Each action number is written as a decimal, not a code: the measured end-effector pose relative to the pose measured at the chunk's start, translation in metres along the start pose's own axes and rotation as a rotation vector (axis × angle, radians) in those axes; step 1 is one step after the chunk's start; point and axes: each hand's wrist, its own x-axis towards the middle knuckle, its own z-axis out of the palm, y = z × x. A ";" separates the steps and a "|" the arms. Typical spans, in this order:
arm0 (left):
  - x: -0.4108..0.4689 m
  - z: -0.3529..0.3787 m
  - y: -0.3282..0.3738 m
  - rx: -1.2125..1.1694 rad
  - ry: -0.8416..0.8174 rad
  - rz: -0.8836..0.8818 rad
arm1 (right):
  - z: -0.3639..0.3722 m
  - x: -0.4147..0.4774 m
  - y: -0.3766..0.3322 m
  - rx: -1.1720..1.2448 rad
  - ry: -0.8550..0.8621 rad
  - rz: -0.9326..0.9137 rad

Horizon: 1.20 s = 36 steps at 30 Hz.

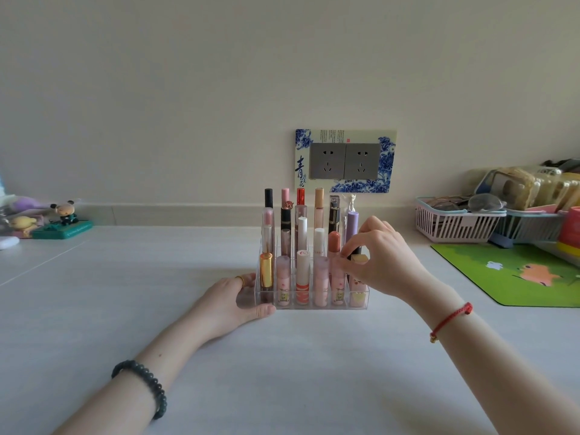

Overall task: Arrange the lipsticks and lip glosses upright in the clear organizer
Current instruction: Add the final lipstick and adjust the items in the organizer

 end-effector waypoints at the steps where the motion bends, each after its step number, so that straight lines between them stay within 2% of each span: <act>1: 0.000 0.000 0.000 -0.004 0.002 0.004 | 0.000 0.000 0.000 -0.003 0.001 -0.002; 11: 0.000 0.000 -0.001 -0.014 0.001 0.038 | 0.000 0.001 0.000 0.027 0.007 0.024; 17: 0.000 -0.001 -0.002 -0.027 0.007 0.056 | -0.004 0.019 0.000 0.073 0.121 0.082; 26: 0.001 0.000 -0.004 -0.021 0.020 0.073 | 0.002 0.037 -0.001 0.092 -0.010 0.092; 36: 0.002 0.000 -0.006 -0.010 -0.003 0.070 | 0.004 0.037 0.000 0.100 0.042 0.137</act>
